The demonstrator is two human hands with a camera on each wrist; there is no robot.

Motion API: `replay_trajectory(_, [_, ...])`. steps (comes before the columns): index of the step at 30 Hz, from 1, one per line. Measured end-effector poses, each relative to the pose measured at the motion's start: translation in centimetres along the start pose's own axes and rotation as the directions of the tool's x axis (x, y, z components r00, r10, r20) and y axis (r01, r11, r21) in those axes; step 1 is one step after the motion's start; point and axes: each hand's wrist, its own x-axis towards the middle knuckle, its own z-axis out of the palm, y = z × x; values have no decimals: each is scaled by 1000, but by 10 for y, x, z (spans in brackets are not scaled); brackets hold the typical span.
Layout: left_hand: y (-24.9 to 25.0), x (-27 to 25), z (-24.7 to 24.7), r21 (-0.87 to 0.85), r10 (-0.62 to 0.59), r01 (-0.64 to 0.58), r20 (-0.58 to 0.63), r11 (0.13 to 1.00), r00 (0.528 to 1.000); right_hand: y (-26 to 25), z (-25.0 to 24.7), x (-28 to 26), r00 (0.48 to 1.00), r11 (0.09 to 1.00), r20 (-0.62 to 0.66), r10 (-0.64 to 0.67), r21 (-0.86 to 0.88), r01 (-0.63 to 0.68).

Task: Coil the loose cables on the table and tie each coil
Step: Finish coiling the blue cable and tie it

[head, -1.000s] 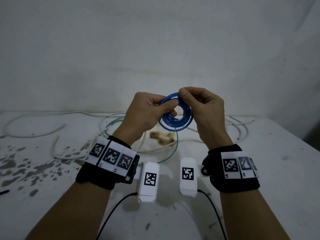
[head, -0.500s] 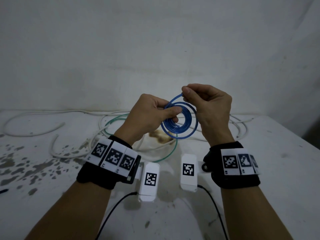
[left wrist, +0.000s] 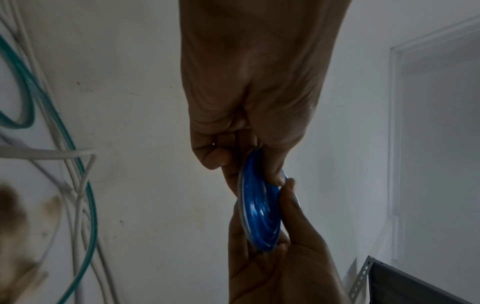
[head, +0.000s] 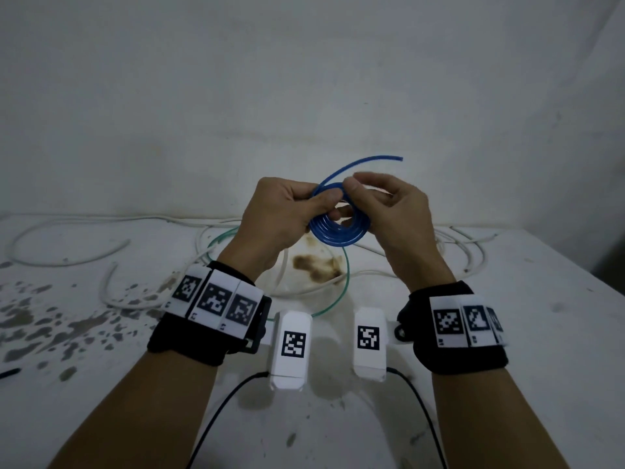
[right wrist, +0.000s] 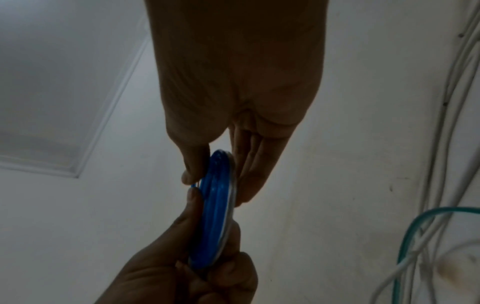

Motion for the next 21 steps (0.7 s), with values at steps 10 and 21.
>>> replay_trajectory(10, [-1,-2,3,28,-35,32,116,999,993,-2,-4,0,997,997,2,-79,18,79])
replay_trajectory(21, [-1,0,4,44,-6,3,67,999,998,10,-7,3,998,989,-59,-9,146,18])
